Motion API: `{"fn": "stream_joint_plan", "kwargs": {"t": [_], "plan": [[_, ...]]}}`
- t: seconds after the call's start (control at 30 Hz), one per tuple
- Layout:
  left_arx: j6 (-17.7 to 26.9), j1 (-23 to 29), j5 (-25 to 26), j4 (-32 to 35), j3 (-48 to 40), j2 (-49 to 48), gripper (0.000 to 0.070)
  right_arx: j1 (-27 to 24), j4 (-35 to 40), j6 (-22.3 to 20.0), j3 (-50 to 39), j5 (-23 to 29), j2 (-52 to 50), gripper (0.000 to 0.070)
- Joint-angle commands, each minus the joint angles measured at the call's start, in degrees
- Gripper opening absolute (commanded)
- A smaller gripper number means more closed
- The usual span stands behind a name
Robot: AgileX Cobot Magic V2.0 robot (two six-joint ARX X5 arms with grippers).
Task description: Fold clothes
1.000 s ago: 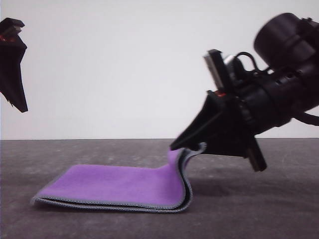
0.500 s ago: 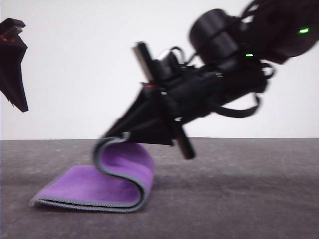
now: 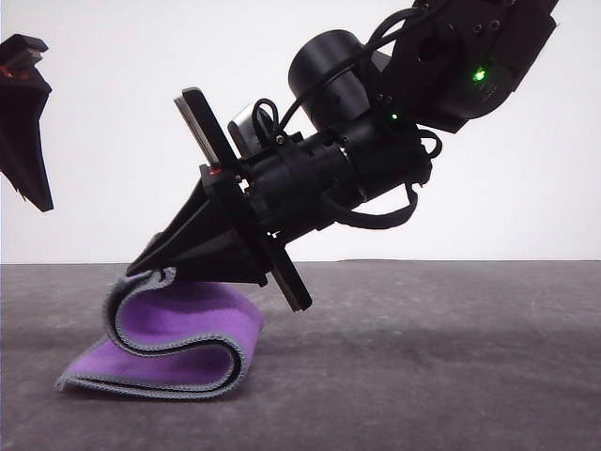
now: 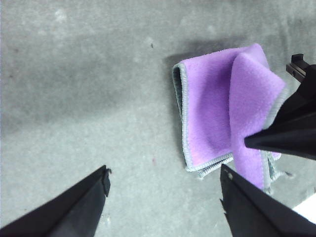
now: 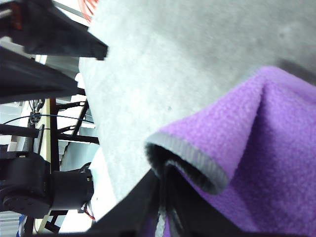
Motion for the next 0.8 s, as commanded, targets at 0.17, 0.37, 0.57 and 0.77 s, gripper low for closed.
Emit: {"fn": "stream_joint_plan", "kwargs": {"t": [0.17,0.37,0.57,0.77], "plan": [[0.1,0.0,-0.1,0.2,0.5,0.2,0.0435,0.5,0.6,-1.3,0.9,-0.6,1.4,0.0353],[0.1,0.0,-0.1,0.1,0.5,0.2,0.0435,0.3,1.5,-2.1,0.9,-2.9,1.4,0.0355],[1.0,0.1,-0.1,-0.4,0.5,0.2,0.0435,-1.8,1.7,-3.7,0.9,-7.8,0.0,0.0354],[1.7,1.7,-0.2,-0.4,0.5,0.0,0.0435,-6.4,-10.2,-12.6,0.9,-4.1,-7.4,0.0354]]}}
